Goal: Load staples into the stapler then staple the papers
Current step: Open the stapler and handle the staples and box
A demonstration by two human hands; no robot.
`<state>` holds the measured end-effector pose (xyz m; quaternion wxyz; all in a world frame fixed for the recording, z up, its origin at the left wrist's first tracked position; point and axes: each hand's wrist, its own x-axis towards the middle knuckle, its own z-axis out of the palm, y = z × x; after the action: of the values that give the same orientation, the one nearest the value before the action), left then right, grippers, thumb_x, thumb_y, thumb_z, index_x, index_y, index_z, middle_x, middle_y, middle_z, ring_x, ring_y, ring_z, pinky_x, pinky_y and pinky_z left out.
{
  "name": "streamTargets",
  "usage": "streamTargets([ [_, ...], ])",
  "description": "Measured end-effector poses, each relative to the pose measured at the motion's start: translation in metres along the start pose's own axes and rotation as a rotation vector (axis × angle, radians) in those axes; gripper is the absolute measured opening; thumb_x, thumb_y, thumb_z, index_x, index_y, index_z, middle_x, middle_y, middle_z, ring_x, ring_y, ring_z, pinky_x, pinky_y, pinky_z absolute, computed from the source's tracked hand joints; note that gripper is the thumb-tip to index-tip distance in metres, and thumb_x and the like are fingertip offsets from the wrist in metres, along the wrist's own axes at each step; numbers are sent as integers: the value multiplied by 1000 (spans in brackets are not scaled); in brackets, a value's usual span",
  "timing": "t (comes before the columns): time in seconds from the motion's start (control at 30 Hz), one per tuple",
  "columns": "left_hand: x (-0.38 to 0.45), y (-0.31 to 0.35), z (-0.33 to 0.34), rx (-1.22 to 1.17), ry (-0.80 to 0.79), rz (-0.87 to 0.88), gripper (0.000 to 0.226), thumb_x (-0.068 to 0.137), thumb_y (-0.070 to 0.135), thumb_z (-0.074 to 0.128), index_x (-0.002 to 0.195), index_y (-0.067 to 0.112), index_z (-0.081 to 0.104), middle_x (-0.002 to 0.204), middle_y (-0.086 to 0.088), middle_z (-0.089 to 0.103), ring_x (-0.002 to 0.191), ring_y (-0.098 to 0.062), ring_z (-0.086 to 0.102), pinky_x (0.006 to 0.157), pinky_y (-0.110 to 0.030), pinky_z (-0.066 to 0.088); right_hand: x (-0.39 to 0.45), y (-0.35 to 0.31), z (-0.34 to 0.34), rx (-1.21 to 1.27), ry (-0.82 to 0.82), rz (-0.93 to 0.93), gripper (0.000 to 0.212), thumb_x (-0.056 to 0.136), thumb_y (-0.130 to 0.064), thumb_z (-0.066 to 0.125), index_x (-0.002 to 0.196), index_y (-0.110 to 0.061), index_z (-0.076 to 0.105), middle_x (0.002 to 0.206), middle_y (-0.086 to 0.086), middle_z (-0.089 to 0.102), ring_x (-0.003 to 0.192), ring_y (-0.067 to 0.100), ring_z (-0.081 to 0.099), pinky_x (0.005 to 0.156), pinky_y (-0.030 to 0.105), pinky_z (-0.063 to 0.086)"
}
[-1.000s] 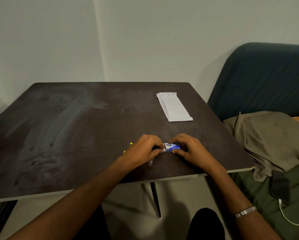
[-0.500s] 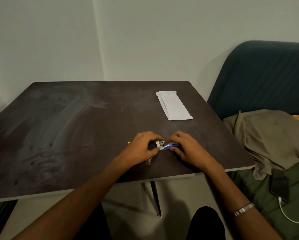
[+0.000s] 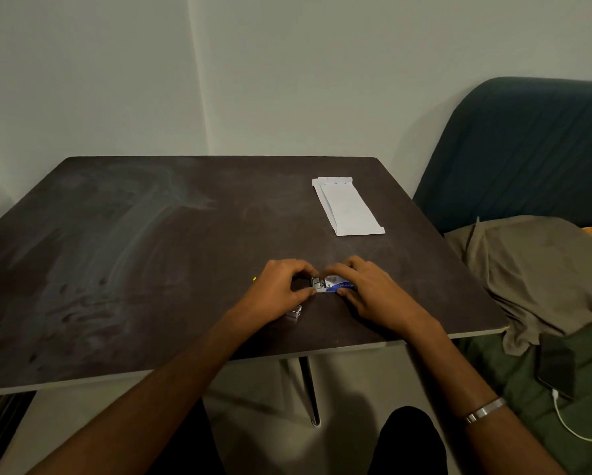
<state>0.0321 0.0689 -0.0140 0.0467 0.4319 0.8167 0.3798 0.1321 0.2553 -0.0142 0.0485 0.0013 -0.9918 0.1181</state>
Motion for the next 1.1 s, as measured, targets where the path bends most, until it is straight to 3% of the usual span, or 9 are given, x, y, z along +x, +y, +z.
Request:
streamTargets([
  [0.37, 0, -1, 1, -11, 2, 6, 29, 79, 16, 73, 108, 16, 70, 107, 3, 71, 98, -5, 64, 87, -8, 45, 1, -2, -1, -33, -6, -10, 38, 91, -27, 55, 121, -46, 41, 126, -2, 46, 108, 18, 48, 88, 39, 51],
  [0.5, 0, -2, 2, -44, 10, 1, 34, 78, 14, 74, 112, 16, 68, 109, 4, 71, 98, 0, 62, 84, 2, 42, 0, -3, -1, -47, -12, -14, 43, 92, -25, 55, 127, -44, 39, 129, 0, 45, 109, 20, 47, 89, 39, 50],
  [0.63, 0, -3, 3, -69, 20, -7, 38, 77, 14, 75, 114, 15, 66, 109, 3, 71, 100, 1, 63, 87, 1, 41, 0, -2, -1, -51, -14, -26, 44, 92, -24, 54, 128, -44, 40, 128, 0, 44, 107, 19, 46, 89, 38, 50],
  [0.83, 1, -3, 6, -87, 38, 0, 28, 77, 12, 76, 104, 15, 71, 101, 7, 73, 89, 7, 61, 80, 3, 39, -3, -2, -2, 72, 22, -5, 45, 89, -23, 59, 128, -35, 40, 129, -4, 50, 109, 17, 50, 93, 33, 47],
  [0.93, 2, -5, 8, -64, 57, 13, 19, 77, 15, 76, 95, 16, 74, 97, 5, 75, 87, 1, 64, 77, 0, 39, -4, 0, -2, 113, 56, 36, 42, 88, -25, 62, 126, -26, 44, 125, -2, 54, 106, 17, 51, 89, 31, 46],
  [1.03, 3, -10, 11, -77, 51, 54, 17, 77, 15, 77, 93, 14, 77, 99, 1, 75, 92, -6, 68, 86, -10, 47, -4, 3, 0, 94, 69, 40, 31, 88, -28, 62, 116, -24, 50, 116, -2, 56, 95, 13, 50, 80, 26, 43],
  [1.1, 4, -10, 11, -68, 47, 86, 16, 76, 14, 77, 92, 12, 78, 99, -1, 75, 91, -6, 68, 85, -9, 47, -3, 4, 1, 87, 75, 25, 28, 87, -28, 62, 112, -24, 53, 113, -3, 57, 92, 12, 50, 80, 26, 44],
])
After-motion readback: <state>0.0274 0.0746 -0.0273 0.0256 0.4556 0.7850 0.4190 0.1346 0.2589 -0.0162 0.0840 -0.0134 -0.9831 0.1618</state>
